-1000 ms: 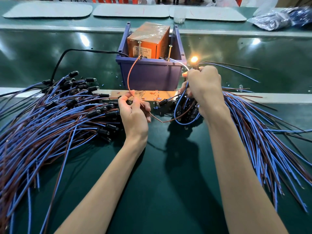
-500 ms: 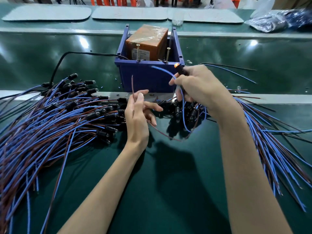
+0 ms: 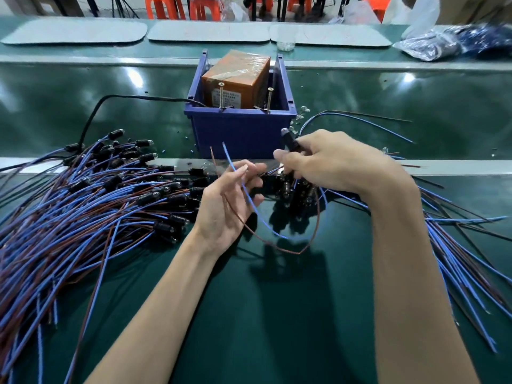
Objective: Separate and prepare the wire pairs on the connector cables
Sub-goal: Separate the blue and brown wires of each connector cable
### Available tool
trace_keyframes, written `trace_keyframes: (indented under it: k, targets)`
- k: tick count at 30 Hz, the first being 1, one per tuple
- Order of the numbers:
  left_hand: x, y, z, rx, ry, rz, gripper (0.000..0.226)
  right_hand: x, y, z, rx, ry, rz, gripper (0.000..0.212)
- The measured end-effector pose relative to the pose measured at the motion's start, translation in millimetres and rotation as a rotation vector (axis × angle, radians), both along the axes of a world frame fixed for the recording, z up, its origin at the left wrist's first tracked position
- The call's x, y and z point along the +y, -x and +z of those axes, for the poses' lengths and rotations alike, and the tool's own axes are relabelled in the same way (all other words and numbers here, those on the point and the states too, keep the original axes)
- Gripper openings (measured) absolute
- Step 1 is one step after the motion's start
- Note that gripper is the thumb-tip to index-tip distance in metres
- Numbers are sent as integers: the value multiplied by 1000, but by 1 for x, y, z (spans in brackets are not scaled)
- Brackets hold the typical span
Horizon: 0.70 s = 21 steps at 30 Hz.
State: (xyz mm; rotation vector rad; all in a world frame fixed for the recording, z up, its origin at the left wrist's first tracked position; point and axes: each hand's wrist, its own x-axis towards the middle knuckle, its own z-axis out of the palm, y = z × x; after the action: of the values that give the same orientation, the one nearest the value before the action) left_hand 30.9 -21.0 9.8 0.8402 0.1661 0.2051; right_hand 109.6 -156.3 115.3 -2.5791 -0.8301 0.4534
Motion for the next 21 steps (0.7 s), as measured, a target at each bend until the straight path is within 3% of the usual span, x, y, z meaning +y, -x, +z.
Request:
trace_keyframes:
  k: [4, 7, 9, 11, 14, 16, 21]
  targets:
    - [1, 1, 3, 47, -27, 43, 31, -15, -10, 2, -10, -18, -108, 36]
    - [0, 3, 3, 32, -61, -47, 40, -24, -18, -1, 17, -103, -197, 28]
    - [2, 5, 0, 3, -130, -186, 36, -29, -23, -3, 26, -175, -291, 22]
    - [1, 10, 0, -75, -217, -472, 30, -33, -25, -1, -55, -182, -383, 21]
    - [-4, 13, 0, -161, -273, -949, 86, -38, -27, 5, -289, -207, -538, 25]
    - [-4, 10, 1, -166, -224, -1085, 108, -40, -26, 8, -449, -270, -557, 26]
    - [6, 6, -2, -115, -124, -976, 103, -41, -24, 10, -590, -369, -506, 41]
